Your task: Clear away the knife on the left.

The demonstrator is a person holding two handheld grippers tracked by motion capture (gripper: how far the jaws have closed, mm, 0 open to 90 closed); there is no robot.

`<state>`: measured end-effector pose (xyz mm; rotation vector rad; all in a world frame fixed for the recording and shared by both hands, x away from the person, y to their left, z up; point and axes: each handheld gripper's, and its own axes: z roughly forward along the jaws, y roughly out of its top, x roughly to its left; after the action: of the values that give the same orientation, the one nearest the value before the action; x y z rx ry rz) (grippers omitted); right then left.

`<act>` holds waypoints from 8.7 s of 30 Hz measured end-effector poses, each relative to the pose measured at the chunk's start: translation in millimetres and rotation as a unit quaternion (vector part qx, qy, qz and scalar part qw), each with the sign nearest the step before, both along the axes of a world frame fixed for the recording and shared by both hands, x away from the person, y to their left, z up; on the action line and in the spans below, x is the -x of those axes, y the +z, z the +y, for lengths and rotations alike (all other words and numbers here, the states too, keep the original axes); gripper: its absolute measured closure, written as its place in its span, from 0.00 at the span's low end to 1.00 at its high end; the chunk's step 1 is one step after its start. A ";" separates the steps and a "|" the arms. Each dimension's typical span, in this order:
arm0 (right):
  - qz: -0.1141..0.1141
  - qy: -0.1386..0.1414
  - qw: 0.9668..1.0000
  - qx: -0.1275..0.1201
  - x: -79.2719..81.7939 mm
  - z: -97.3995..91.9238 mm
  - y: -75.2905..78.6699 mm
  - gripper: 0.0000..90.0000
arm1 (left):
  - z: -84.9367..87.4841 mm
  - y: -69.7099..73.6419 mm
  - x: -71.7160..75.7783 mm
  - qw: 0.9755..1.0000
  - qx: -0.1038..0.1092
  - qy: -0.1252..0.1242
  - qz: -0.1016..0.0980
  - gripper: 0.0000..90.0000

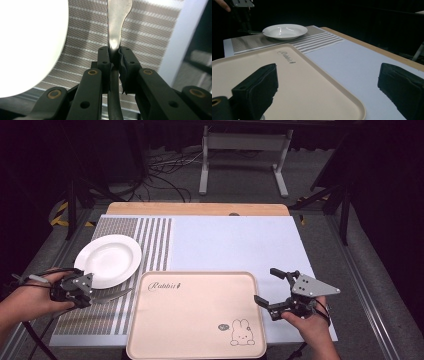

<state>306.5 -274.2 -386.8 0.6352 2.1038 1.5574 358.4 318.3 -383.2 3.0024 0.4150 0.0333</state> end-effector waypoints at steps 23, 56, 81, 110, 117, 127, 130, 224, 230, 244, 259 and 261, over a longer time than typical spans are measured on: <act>0.002 -0.012 1.000 0.001 -0.1 0.8 -0.9 0.05 | -30.4 22.7 7.0 0.967 0.101 0.224 0.068 0.89; 0.003 -0.011 1.000 0.001 -0.4 0.5 -1.0 0.05 | -130.7 15.9 11.6 0.955 0.141 0.225 0.130 0.89; 0.006 -0.008 1.000 0.001 -0.8 0.6 -3.1 0.04 | -150.2 -15.1 4.0 0.946 0.138 0.239 0.168 0.89; 0.006 -0.006 1.000 0.006 -0.2 1.5 -3.2 0.04 | -164.0 -46.5 -3.6 0.949 0.090 0.248 0.173 0.89; 0.006 -0.006 1.000 0.004 -0.2 1.4 -3.0 0.04 | -164.9 -49.0 -3.4 0.950 0.081 0.249 0.171 0.89; 0.008 -0.008 1.000 0.001 -0.3 0.6 -2.9 0.04 | -165.0 -49.6 -3.1 0.952 0.080 0.245 0.168 0.87; 0.008 -0.007 1.000 0.002 -0.3 1.0 -3.0 0.04 | -164.6 -48.5 -2.9 0.953 0.083 0.243 0.161 0.75; 0.019 0.003 1.000 0.008 -2.9 6.8 -8.9 0.04 | -149.1 -52.9 2.8 0.989 0.136 0.032 0.043 1.00; 0.021 0.003 1.000 0.009 -2.8 7.4 -9.4 0.04 | -143.3 -53.5 3.8 0.988 0.138 0.039 0.048 1.00; 0.022 0.004 1.000 0.009 -2.7 8.3 -9.9 0.04 | -135.2 -53.7 5.5 0.988 0.139 0.046 0.052 1.00; 0.023 0.004 1.000 0.014 -2.9 9.5 -10.9 0.04 | -125.3 -54.9 9.0 0.986 0.146 0.060 0.052 1.00; 0.023 0.004 1.000 0.015 -3.0 9.7 -11.1 0.04 | -124.4 -54.6 9.3 0.986 0.144 0.060 0.052 1.00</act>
<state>309.5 -264.5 -397.9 0.6582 2.1613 1.5278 349.1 193.9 -437.8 2.6987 0.5582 -0.1591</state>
